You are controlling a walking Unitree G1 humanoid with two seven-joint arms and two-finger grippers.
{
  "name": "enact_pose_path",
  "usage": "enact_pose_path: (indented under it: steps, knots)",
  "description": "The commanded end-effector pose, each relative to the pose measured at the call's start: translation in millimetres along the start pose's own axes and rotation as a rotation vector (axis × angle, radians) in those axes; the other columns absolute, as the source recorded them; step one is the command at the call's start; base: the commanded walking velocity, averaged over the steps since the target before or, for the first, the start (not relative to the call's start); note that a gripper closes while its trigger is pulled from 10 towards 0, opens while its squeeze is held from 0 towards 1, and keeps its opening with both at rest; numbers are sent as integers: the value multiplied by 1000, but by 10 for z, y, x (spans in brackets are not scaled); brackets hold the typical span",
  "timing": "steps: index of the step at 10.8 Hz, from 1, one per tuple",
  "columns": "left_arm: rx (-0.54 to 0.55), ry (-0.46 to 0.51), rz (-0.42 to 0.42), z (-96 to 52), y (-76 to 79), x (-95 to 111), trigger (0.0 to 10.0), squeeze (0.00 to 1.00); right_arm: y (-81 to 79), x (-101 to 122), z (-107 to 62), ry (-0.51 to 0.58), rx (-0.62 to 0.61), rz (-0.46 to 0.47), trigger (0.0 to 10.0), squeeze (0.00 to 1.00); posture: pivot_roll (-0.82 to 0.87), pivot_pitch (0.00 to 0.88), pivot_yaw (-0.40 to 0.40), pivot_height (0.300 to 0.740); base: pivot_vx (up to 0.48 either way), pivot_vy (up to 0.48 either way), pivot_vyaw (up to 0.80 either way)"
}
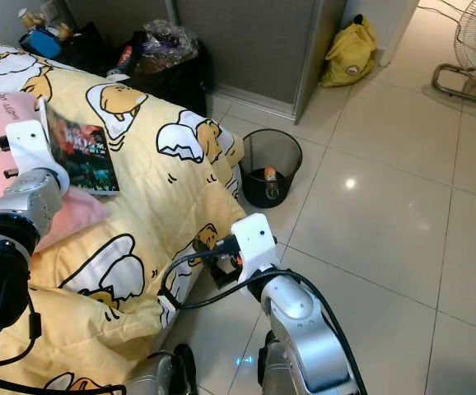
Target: Clean up the room
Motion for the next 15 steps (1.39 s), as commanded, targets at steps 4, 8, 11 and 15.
enact_pose_path:
  steps: [4, 8, 11, 15]
  knots:
    - [-131, 183, -135, -21, 126, 436, 0, 0, 52, 10, 48, 12, 2, 32, 10000, 0, -222, 191, 76, 740, 0, 0, 0]
    - [-304, 465, 47, -197, 491, 828, 0, 0, 333, 141, 187, 61, -94, 62, 10000, 0, -182, 147, 44, 740, 0, 0, 0]
    - [-243, 357, 166, -127, 485, 534, 0, 0, 315, 132, 193, 58, -89, 50, 10000, 0, -198, 141, 47, 740, 0, 0, 0]
    - [-203, 202, 223, -75, 421, 146, 0, 1000, 313, 83, 211, 46, -91, 49, 10000, 0, -199, 150, 47, 740, 0, 0, 0]
Point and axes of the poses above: a point about 5 cm out from each wrist's last joint towards the gripper, its own z axis pointing out of the wrist towards the gripper, its own x axis along the axis of the wrist's last joint, y = z × x, the point moved 2 cm from there along z, pointing out of the wrist towards the gripper, and after that the axes turned 3 degrees about -z, right-handed, at the moved point
